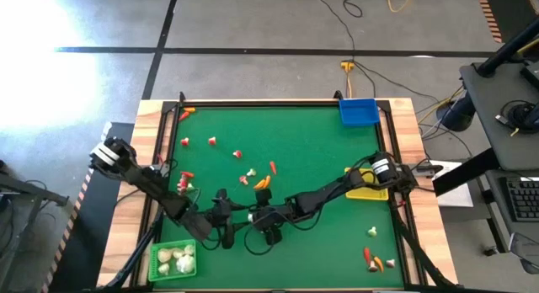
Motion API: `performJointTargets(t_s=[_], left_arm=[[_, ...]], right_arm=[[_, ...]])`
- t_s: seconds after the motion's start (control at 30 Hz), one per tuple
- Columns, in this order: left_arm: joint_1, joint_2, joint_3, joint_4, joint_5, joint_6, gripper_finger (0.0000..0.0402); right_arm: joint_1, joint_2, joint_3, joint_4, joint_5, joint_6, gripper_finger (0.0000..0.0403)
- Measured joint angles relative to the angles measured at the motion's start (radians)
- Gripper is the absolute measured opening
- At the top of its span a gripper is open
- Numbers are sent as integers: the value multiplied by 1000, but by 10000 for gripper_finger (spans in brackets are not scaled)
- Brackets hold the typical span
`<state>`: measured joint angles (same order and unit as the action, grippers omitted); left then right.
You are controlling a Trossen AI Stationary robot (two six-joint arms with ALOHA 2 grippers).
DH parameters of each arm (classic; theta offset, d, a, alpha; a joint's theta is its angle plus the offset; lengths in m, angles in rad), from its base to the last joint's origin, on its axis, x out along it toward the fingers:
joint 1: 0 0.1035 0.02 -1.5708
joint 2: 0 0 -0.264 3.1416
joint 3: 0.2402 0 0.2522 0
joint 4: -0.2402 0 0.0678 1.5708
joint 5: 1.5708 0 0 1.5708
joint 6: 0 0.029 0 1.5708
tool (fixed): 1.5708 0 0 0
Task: Sort produce into baskets
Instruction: Put the white garlic into the green bin
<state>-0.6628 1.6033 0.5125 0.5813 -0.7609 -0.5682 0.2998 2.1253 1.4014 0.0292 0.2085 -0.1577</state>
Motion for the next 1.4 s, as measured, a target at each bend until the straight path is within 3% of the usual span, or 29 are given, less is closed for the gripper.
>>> performJointTargets(t_s=[0.13,0.33,0.53,0.83,1.13,1.4], left_arm=[[-10,42,53,2,19,-64,233],[-21,88,111,-25,43,-108,233],[-18,91,139,-28,45,-56,233],[17,147,99,-55,-13,-62,233],[27,352,198,-1,-7,-61,233],[37,429,249,-22,-33,-68,233]], right_arm=[[22,-65,-116,98,-13,12,227],[68,-204,-366,416,4,39,237],[97,-252,-552,665,11,72,237],[102,-224,-589,756,12,115,238],[104,-206,-592,762,11,132,238],[104,-206,-594,762,12,134,238]])
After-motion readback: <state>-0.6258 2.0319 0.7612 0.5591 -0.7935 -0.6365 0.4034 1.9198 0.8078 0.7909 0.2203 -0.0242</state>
